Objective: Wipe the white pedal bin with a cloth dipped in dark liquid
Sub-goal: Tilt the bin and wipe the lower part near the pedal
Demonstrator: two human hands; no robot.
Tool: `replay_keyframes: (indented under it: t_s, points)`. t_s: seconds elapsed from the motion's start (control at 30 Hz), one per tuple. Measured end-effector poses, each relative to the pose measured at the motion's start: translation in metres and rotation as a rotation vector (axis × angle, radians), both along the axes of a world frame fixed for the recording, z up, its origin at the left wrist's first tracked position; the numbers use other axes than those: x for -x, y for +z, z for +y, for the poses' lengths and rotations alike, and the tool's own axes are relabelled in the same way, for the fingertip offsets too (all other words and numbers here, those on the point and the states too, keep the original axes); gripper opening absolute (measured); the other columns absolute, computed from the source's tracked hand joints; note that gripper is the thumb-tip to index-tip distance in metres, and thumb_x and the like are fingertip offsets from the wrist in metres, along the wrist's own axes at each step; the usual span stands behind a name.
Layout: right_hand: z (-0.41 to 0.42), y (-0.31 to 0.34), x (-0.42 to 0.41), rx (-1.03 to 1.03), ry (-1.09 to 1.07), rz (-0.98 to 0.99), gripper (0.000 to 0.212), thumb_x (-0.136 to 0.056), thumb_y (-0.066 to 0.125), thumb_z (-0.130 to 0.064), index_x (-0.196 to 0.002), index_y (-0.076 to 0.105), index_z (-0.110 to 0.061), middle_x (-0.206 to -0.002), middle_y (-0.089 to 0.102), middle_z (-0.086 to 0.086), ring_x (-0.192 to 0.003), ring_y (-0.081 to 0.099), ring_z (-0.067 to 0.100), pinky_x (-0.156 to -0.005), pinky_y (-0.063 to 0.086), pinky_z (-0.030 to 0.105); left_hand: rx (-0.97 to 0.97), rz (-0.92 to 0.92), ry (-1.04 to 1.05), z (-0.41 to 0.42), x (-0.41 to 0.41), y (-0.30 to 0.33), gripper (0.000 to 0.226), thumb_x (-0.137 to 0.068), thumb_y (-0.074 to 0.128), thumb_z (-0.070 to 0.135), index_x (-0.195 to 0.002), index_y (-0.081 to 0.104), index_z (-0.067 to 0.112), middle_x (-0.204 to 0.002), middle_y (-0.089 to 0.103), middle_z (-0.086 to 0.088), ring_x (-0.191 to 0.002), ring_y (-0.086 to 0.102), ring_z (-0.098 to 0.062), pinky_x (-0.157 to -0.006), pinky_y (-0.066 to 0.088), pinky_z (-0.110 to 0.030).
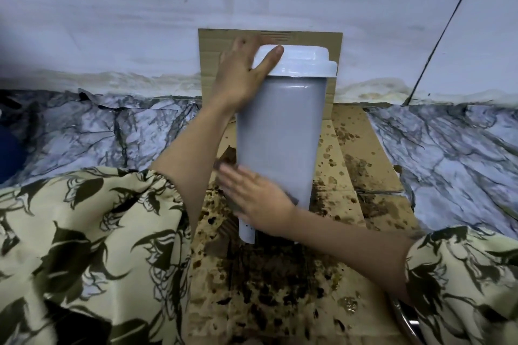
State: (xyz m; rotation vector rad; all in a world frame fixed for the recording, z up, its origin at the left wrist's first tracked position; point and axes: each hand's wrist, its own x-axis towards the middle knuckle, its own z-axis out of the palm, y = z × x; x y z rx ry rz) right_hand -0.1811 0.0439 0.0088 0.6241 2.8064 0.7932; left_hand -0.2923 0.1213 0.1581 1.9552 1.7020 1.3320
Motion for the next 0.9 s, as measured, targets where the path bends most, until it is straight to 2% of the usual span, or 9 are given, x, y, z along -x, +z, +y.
replay_keyframes:
  t_s: [0.07,0.17,0.23,0.3,0.37,0.53,0.63,0.77,0.9]
  points:
    - [-0.005,-0.014,0.006,0.102,0.082,-0.286,0.056,-0.101,0.026,-0.044,-0.146,0.033,-0.011,-0.159,0.012,0.008,-0.147,-0.009,0.027,-0.114,-0.014,0.042,0.0,0.003,0.0,-0.002,0.0,-0.002,0.035,-0.095,0.045,0.049,-0.119,0.058,0.028,-0.124,0.051,0.005,-0.111,0.042,-0.013,-0.105,0.031,-0.032]
    - [-0.001,-0.014,0.013,0.219,0.177,-0.337,0.051,-0.1,0.028,-0.049,-0.131,0.055,-0.019,-0.152,0.034,-0.004,-0.148,-0.001,0.02,-0.116,-0.013,0.04,0.004,-0.014,-0.008,-0.003,0.003,-0.001,0.034,-0.095,0.045,0.049,-0.118,0.059,0.028,-0.12,0.05,0.009,-0.11,0.042,-0.01,-0.105,0.033,-0.034]
    - [0.001,-0.007,0.001,0.194,0.199,-0.271,0.045,-0.1,0.034,-0.045,-0.134,0.051,-0.023,-0.155,0.029,-0.006,-0.147,-0.006,0.02,-0.114,-0.018,0.041,0.004,-0.018,-0.01,-0.003,0.002,-0.001,0.032,-0.095,0.045,0.048,-0.118,0.059,0.03,-0.116,0.047,0.014,-0.107,0.039,-0.006,-0.105,0.03,-0.029]
    - [0.003,0.002,-0.021,0.072,0.129,-0.072,0.05,-0.097,0.044,-0.025,-0.145,0.033,-0.025,-0.158,0.011,-0.004,-0.144,-0.013,0.024,-0.112,-0.021,0.046,-0.006,-0.021,-0.012,-0.003,0.002,-0.001,0.031,-0.096,0.046,0.047,-0.118,0.059,0.03,-0.11,0.044,0.018,-0.104,0.038,-0.003,-0.103,0.028,-0.027]
    - [0.011,0.013,-0.047,-0.047,0.027,0.313,0.066,-0.088,0.048,-0.008,-0.148,0.027,-0.025,-0.158,0.015,0.001,-0.145,0.002,0.026,-0.117,-0.009,0.045,-0.025,-0.02,-0.006,-0.003,0.003,-0.002,0.031,-0.096,0.046,0.045,-0.118,0.06,0.028,-0.11,0.046,0.017,-0.106,0.04,-0.004,-0.105,0.029,-0.03]
    - [0.027,0.031,-0.062,-0.015,-0.301,0.852,0.068,-0.089,0.062,-0.023,-0.148,0.029,-0.02,-0.156,0.02,0.01,-0.144,0.002,0.031,-0.118,-0.001,0.049,0.011,-0.009,-0.001,0.007,-0.009,0.002,0.036,-0.095,0.046,0.047,-0.119,0.06,0.024,-0.122,0.054,0.001,-0.122,0.045,-0.018,-0.108,0.033,-0.04]
    - [0.009,0.006,-0.047,0.165,-0.114,0.579,0.052,-0.093,0.046,-0.048,-0.141,0.04,-0.03,-0.154,0.027,0.0,-0.143,0.005,0.031,-0.114,0.001,0.06,0.001,0.007,0.005,0.011,-0.007,0.001,0.033,-0.095,0.047,0.047,-0.116,0.06,0.025,-0.119,0.056,0.002,-0.12,0.047,-0.017,-0.107,0.034,-0.038]
    - [-0.018,-0.031,-0.05,0.566,-0.009,0.455,0.047,-0.098,0.03,-0.049,-0.125,0.061,-0.028,-0.149,0.036,-0.012,-0.146,-0.002,0.008,-0.119,-0.01,0.04,0.025,-0.054,0.01,0.014,0.003,-0.003,0.033,-0.093,0.047,0.051,-0.118,0.059,0.033,-0.108,0.047,0.013,-0.108,0.045,-0.008,-0.092,0.034,-0.017]
    - [-0.014,-0.026,-0.044,0.625,0.093,0.332,0.047,-0.098,0.036,-0.049,-0.107,0.071,-0.019,-0.129,0.061,-0.009,-0.146,0.011,0.008,-0.117,-0.015,0.032,0.013,-0.012,0.02,0.013,0.001,-0.003,0.033,-0.094,0.046,0.049,-0.118,0.058,0.03,-0.106,0.044,0.011,-0.1,0.043,-0.004,-0.08,0.03,-0.007]
